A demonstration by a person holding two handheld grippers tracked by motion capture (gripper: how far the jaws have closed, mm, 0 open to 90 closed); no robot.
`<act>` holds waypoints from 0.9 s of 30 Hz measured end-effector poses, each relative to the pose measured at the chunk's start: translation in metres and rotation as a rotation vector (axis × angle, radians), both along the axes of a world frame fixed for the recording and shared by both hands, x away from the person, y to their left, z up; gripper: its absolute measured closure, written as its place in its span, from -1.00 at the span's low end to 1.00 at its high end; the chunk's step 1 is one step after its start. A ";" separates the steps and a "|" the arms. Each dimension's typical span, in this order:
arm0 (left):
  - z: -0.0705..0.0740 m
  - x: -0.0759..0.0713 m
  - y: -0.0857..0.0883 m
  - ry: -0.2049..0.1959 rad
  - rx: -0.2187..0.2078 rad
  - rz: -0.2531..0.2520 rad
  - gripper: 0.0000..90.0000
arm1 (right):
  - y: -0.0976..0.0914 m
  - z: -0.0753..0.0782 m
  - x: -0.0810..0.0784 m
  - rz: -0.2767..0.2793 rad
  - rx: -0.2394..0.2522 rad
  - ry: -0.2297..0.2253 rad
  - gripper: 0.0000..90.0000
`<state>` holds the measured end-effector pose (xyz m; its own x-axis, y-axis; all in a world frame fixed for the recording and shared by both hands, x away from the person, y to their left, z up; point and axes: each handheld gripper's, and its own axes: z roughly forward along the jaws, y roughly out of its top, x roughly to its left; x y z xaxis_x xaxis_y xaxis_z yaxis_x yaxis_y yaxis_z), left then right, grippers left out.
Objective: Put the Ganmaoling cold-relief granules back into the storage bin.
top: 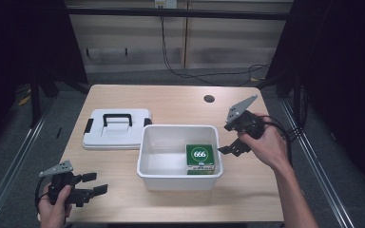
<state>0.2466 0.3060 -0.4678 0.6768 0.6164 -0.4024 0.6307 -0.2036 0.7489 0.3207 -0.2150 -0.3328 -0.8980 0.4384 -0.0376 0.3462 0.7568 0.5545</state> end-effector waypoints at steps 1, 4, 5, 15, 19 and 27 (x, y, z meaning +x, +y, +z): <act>0.000 0.000 0.000 0.002 0.004 -0.002 -0.64 | -0.005 -0.002 -0.002 -0.021 0.014 0.002 -0.64; 0.000 0.000 -0.001 0.004 0.005 0.002 -0.64 | -0.015 -0.007 -0.006 -0.059 0.028 -0.011 -0.64; 0.000 0.000 0.000 0.002 0.008 0.010 -0.64 | -0.018 -0.009 -0.008 -0.069 0.034 -0.016 -0.64; 0.000 0.000 0.001 -0.002 0.008 0.017 -0.64 | -0.047 -0.034 -0.028 -0.188 0.093 -0.047 -0.63; 0.000 0.000 0.001 0.001 0.006 0.020 -0.64 | -0.055 -0.046 -0.037 -0.227 0.102 -0.049 -0.63; 0.001 0.000 0.003 -0.005 0.010 0.035 -0.64 | -0.076 -0.071 -0.057 -0.329 0.130 -0.089 -0.63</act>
